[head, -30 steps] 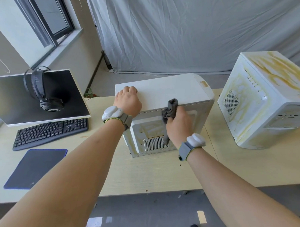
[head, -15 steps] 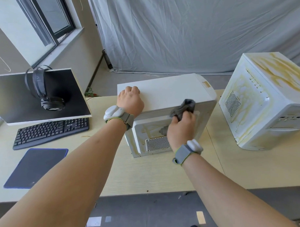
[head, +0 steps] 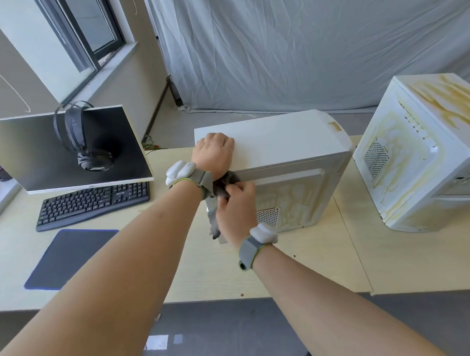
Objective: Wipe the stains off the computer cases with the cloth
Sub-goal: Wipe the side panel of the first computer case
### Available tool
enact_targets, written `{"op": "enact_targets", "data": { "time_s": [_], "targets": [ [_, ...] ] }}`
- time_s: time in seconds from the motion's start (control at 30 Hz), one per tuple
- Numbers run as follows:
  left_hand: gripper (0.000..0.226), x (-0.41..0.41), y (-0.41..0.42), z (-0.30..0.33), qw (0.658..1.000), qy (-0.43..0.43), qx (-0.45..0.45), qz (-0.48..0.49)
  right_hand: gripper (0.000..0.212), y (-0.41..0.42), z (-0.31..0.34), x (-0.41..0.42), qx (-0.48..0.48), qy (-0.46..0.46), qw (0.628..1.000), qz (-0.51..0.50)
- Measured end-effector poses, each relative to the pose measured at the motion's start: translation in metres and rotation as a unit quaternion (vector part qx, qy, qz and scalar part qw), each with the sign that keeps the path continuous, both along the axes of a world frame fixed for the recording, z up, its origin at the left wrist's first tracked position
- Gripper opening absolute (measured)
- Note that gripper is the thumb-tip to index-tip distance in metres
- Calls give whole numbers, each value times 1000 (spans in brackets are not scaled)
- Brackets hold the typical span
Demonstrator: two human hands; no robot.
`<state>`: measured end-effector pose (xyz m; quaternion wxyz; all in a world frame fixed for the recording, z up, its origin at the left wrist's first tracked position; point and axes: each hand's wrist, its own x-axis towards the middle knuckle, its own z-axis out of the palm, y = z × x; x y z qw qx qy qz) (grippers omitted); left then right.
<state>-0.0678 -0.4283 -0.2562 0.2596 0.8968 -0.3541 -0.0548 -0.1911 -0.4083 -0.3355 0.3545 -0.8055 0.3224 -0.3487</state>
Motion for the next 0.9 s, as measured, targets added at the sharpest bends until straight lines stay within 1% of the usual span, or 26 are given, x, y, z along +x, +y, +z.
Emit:
{"op": "enact_targets", "data": {
  "time_s": [0.07, 0.13, 0.17, 0.23, 0.27, 0.37, 0.43, 0.5, 0.53, 0.57, 0.63, 0.67, 0.8, 0.9],
  "targets": [
    [42, 1, 0, 0, 1000, -7, 22, -13, 9, -26, 8, -16, 38, -29, 999, -12],
    [49, -3, -4, -1, 998, -12, 53, -28, 9, -60, 20, -41, 79, -70, 992, -63],
    [55, -3, -3, -2, 997, -20, 68, -19, 9, -74, 25, -49, 100, -97, 987, -85],
    [61, -11, -6, -6, 994, -62, 88, -2, 13, -104, 34, -71, 122, -132, 976, -126],
    [59, -14, -7, -9, 992, -87, 92, -2, 16, -118, 37, -81, 130, -140, 970, -150],
    [50, -20, -12, -9, 988, -129, 68, -50, 22, -156, 37, -106, 176, -175, 940, -233],
    [58, -29, -27, -4, 986, -128, 37, -99, 19, -172, 36, -113, 224, -183, 922, -257],
    [61, -42, -44, 1, 990, -90, 9, -113, 13, -179, 34, -109, 253, -159, 920, -255],
    [56, -47, -52, -1, 991, -77, 1, -109, 12, -180, 34, -105, 260, -144, 922, -249],
    [49, -50, -56, -6, 991, -84, 2, -106, 11, -177, 33, -101, 260, -136, 924, -245],
    [41, -52, -60, -19, 984, -139, 33, -110, 11, -172, 29, -92, 249, -122, 931, -236],
    [40, -49, -58, -24, 980, -158, 46, -110, 10, -168, 26, -88, 245, -107, 937, -226],
    [41, -47, -60, -27, 973, -190, 53, -121, 11, -171, 21, -100, 226, -33, 959, -170],
    [41, -48, -60, -28, 972, -198, 51, -118, 15, -181, 29, -112, 143, -55, 978, -139]
  ]
}}
